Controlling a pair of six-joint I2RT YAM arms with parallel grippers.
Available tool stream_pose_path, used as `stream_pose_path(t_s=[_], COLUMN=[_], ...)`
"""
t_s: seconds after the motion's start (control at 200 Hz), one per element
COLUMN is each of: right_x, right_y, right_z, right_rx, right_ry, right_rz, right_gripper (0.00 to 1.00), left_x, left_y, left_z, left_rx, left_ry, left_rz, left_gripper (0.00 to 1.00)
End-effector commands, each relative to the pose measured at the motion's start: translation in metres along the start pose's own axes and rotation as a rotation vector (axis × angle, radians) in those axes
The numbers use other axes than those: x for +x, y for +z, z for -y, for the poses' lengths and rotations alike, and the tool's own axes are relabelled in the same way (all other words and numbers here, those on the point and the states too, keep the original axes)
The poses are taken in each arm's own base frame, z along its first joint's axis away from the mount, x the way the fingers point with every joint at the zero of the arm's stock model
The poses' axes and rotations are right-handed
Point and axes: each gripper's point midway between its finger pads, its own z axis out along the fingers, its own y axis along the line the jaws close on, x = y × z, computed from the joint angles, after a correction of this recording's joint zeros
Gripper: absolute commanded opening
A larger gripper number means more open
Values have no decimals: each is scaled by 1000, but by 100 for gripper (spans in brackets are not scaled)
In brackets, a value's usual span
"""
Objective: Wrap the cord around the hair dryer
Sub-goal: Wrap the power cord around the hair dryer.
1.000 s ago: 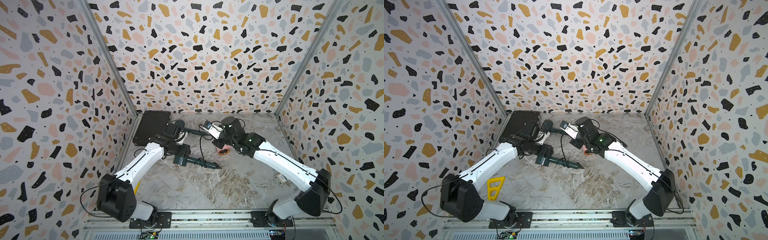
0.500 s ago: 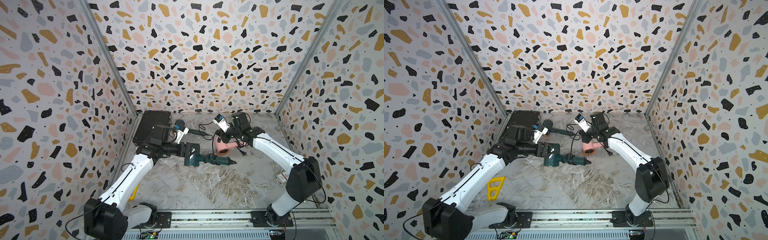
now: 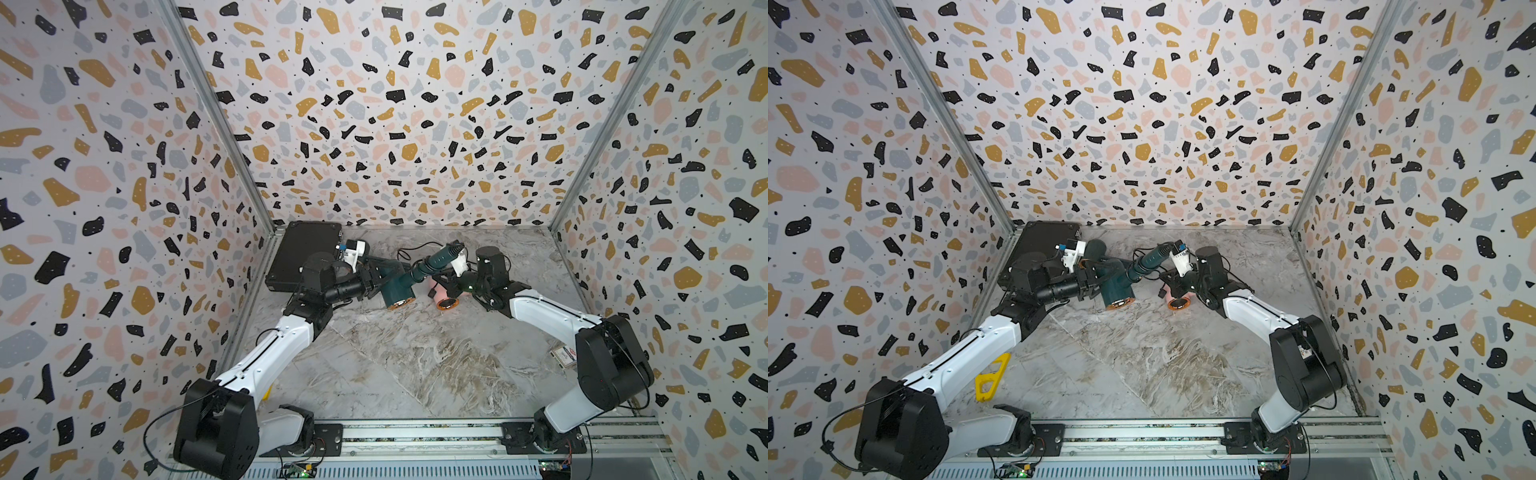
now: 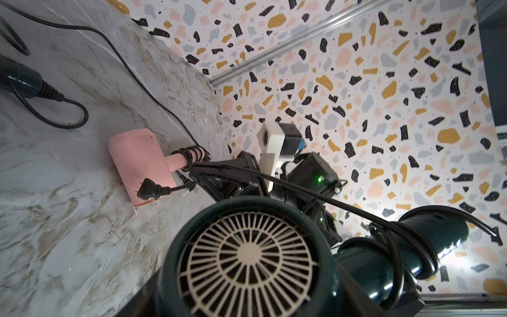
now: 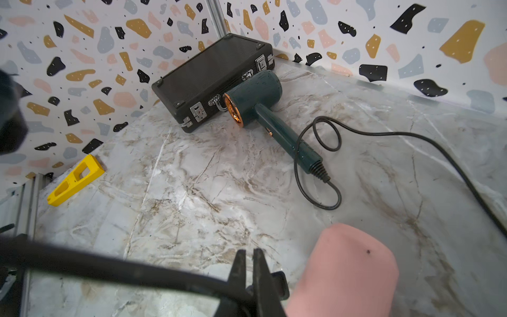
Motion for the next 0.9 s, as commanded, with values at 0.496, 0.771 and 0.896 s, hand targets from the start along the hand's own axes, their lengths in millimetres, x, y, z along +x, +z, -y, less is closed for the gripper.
stream_pose_path(t_s=[0.496, 0.771, 0.896], right_x=[34, 53, 53], right_y=[-25, -43, -50], right_z=[-71, -69, -81], right_rx=[75, 157, 132], right_ry=[-142, -222, -256], right_rz=[-88, -210, -240], right_gripper=[0, 0, 0], left_x=[-49, -50, -51], left_y=[-40, -55, -63], left_z=[-81, -94, -103], left_rx=[-506, -616, -674], left_ry=[-22, 6, 17], left_rz=[371, 392, 412], left_gripper=[0, 0, 0])
